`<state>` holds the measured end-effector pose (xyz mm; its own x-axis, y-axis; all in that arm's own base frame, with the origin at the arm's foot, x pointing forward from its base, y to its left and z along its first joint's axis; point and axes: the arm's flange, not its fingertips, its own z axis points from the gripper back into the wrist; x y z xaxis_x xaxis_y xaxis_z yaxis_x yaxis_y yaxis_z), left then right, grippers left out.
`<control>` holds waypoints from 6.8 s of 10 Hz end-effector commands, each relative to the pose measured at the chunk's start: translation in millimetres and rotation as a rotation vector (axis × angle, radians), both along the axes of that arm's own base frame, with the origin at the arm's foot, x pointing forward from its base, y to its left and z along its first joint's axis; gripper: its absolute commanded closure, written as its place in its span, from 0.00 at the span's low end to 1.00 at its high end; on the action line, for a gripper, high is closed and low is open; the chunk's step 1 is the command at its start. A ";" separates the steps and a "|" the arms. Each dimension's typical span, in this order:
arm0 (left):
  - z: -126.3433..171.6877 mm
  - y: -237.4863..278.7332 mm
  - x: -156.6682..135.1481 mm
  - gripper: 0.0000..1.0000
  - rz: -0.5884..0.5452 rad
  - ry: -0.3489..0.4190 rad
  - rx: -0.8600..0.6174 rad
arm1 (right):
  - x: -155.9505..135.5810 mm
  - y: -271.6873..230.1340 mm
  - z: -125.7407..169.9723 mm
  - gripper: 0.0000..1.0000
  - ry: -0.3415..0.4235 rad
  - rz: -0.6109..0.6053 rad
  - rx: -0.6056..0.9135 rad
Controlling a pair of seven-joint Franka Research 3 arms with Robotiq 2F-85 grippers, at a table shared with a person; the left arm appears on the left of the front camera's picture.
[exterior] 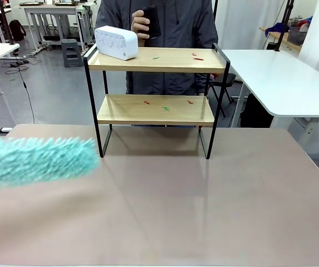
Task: Clean the shelf.
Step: Clean the specific tier of the Shelf with the Duster once objects are removed, then clean the remaining tier of the Shelf with the Duster once objects are removed.
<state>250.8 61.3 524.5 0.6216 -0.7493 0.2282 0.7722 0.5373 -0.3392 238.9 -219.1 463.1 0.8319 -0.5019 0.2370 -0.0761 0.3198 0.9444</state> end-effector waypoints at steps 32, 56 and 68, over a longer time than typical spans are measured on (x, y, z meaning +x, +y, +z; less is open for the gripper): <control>-13.9 -384.0 181.9 0.88 0.380 -0.312 0.141 | 3.2 -0.7 2.2 0.00 -0.035 -0.003 0.005; 63.4 -43.2 -40.5 0.88 0.013 -0.312 -0.120 | 3.2 -0.7 2.2 0.00 -0.035 -0.003 0.005; 48.0 97.1 -85.2 0.88 0.592 -0.302 -0.306 | 3.2 -0.7 2.2 0.00 -0.035 -0.003 0.005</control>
